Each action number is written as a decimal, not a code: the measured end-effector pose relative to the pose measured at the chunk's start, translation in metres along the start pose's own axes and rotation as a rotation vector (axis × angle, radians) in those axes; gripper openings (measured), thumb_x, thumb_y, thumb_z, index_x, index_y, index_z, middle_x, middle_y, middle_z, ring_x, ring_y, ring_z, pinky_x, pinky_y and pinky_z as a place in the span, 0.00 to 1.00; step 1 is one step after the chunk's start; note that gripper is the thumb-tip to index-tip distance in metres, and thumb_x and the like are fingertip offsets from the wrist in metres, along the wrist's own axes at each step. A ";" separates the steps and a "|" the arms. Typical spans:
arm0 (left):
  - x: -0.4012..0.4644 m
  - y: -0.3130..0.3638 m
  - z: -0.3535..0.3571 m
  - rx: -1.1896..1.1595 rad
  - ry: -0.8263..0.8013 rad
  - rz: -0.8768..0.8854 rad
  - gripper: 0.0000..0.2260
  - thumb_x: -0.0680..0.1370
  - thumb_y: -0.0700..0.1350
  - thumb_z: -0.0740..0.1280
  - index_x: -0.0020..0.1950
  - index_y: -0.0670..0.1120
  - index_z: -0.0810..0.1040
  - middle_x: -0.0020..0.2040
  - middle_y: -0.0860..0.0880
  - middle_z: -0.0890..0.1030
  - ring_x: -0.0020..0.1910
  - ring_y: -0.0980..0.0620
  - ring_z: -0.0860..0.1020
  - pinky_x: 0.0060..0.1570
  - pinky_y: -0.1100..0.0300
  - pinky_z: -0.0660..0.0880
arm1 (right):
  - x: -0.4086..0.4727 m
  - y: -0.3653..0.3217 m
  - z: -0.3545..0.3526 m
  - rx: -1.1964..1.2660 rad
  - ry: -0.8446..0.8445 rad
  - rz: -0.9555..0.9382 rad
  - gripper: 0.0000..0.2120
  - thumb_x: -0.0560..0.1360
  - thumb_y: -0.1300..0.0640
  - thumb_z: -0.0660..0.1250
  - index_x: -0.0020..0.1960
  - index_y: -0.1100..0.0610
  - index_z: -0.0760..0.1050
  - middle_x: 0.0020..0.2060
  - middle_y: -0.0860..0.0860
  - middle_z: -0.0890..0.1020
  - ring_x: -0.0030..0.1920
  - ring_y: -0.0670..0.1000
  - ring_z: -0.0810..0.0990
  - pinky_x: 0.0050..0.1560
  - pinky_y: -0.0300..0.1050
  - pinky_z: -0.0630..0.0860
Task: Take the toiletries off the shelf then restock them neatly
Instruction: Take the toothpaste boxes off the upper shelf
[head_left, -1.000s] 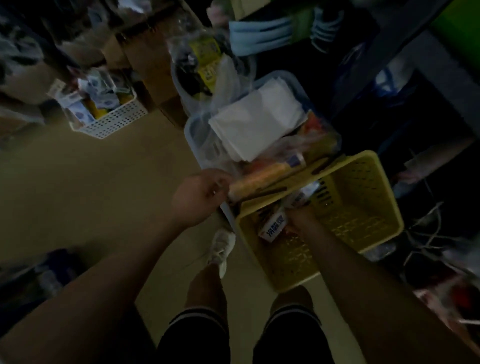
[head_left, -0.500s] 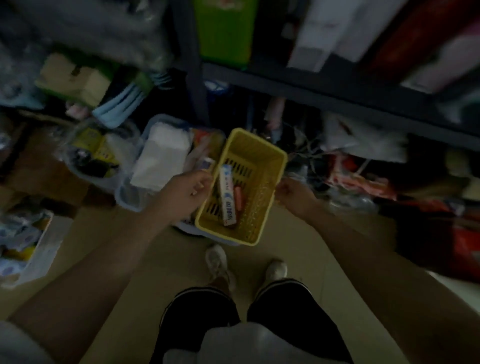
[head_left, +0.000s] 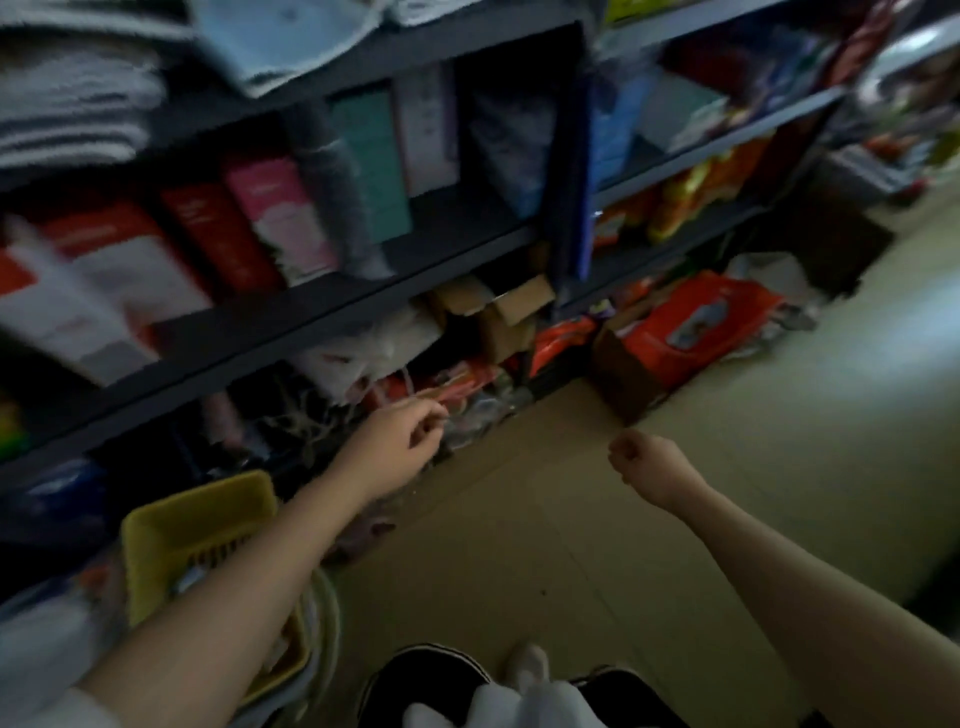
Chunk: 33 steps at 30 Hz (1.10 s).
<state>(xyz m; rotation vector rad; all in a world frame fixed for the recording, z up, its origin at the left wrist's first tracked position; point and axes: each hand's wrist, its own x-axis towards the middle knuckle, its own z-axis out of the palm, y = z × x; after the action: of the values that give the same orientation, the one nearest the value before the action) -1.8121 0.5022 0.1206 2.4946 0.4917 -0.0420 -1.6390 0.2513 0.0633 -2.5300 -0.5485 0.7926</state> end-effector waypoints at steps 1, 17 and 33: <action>0.015 0.015 0.009 0.027 -0.034 0.016 0.10 0.79 0.47 0.61 0.59 0.50 0.75 0.54 0.54 0.76 0.47 0.53 0.77 0.47 0.57 0.75 | 0.001 0.015 -0.017 0.016 0.036 0.008 0.09 0.76 0.57 0.62 0.54 0.59 0.74 0.46 0.55 0.80 0.47 0.56 0.79 0.45 0.43 0.72; 0.338 0.234 0.144 0.220 -0.331 0.191 0.10 0.78 0.46 0.63 0.58 0.51 0.77 0.54 0.51 0.80 0.50 0.52 0.78 0.47 0.60 0.74 | 0.101 0.194 -0.273 0.121 0.475 0.031 0.07 0.75 0.58 0.63 0.52 0.57 0.76 0.41 0.52 0.82 0.43 0.54 0.80 0.44 0.49 0.76; 0.626 0.601 0.264 0.081 -0.274 0.598 0.10 0.79 0.44 0.62 0.59 0.47 0.76 0.47 0.53 0.77 0.41 0.57 0.73 0.40 0.65 0.67 | 0.263 0.489 -0.519 0.224 0.529 0.366 0.06 0.75 0.57 0.63 0.49 0.56 0.77 0.42 0.52 0.82 0.44 0.54 0.80 0.47 0.47 0.76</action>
<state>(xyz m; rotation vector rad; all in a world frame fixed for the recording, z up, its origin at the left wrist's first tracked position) -0.9940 0.1103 0.1447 2.5599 -0.3788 -0.1664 -1.0077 -0.1722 0.0868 -2.5077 0.1704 0.2471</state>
